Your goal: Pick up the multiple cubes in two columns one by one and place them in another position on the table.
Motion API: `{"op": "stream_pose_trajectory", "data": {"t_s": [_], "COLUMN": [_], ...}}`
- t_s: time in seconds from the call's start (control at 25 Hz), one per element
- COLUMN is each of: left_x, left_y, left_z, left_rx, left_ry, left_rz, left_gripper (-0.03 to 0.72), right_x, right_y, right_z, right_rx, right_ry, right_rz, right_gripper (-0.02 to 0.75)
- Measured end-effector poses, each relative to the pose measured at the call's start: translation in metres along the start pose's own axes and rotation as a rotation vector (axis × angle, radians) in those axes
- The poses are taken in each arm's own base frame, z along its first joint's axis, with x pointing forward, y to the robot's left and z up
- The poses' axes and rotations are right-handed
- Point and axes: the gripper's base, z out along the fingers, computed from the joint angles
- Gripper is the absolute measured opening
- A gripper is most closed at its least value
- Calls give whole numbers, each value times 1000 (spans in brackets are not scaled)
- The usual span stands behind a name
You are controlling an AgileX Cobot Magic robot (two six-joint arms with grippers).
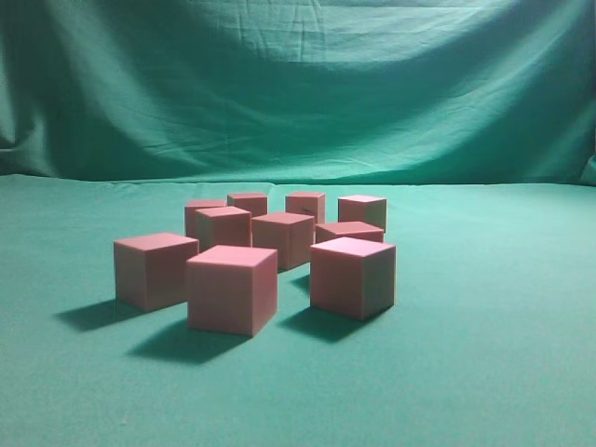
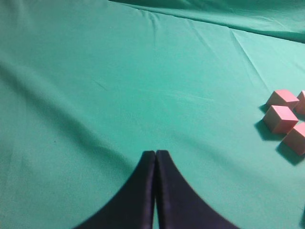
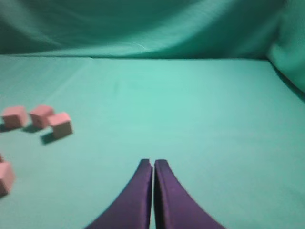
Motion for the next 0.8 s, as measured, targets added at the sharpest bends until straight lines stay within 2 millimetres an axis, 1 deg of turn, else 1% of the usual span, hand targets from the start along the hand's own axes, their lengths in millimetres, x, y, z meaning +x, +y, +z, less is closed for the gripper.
{"op": "stream_pose_trajectory", "data": {"t_s": [0.04, 0.12, 0.32, 0.48, 0.8], "left_x": [0, 0, 0, 0, 0], "left_y": [0, 0, 0, 0, 0], "left_z": [0, 0, 0, 0, 0], "left_rx": [0, 0, 0, 0, 0], "left_ry": [0, 0, 0, 0, 0], "left_rz": [0, 0, 0, 0, 0], "left_gripper": [0, 0, 0, 0, 0], "right_x": [6, 10, 12, 15, 16], "right_y": [-1, -4, -6, -6, -6], "right_z": [2, 3, 3, 3, 2], "right_rx": [23, 65, 101, 107, 109], "right_ry": [13, 26, 37, 71, 83], "right_rz": [9, 21, 32, 32, 31], "right_gripper": [0, 0, 0, 0, 0]}}
